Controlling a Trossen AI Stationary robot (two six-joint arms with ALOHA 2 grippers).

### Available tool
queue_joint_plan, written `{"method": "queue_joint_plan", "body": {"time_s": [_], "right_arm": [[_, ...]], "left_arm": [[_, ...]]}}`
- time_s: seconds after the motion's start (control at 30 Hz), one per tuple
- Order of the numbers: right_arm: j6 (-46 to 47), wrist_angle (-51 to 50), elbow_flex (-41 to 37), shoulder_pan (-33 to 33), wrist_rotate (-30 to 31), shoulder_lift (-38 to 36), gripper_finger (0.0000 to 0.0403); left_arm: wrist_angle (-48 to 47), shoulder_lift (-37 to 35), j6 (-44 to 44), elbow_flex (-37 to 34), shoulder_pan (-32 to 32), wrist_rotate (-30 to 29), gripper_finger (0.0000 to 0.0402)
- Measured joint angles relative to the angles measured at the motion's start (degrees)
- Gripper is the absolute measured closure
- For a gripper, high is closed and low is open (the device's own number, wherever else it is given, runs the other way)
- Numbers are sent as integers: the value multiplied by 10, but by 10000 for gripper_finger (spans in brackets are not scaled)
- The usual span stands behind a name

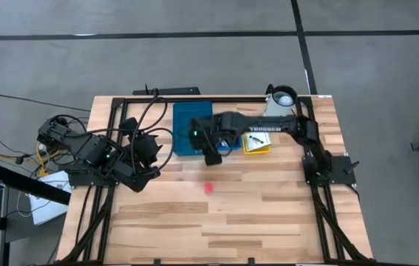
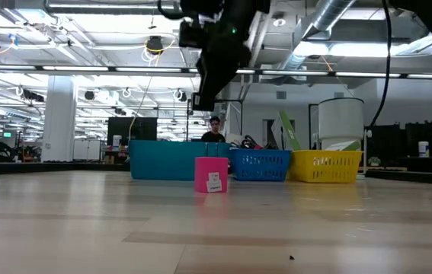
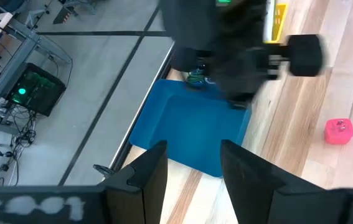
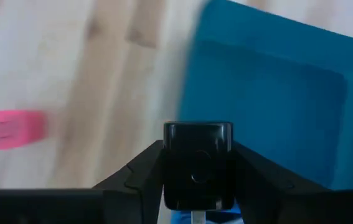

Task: Pick and place items into bin
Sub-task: Put the black charger adapter into the blue bin

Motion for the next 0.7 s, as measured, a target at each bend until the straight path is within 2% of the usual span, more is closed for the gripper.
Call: {"method": "queue_joint_plan", "body": {"time_s": [0.17,0.27,0.7], "right_arm": [[-4,38,0,-40,-6,0,249],[-4,72,0,-52,-29,0,253],[1,108,0,-56,-42,0,213]], "left_arm": [[0,0,0,0,0,0,264],[0,0,0,0,0,0,264],[0,0,0,0,0,0,264]]}}
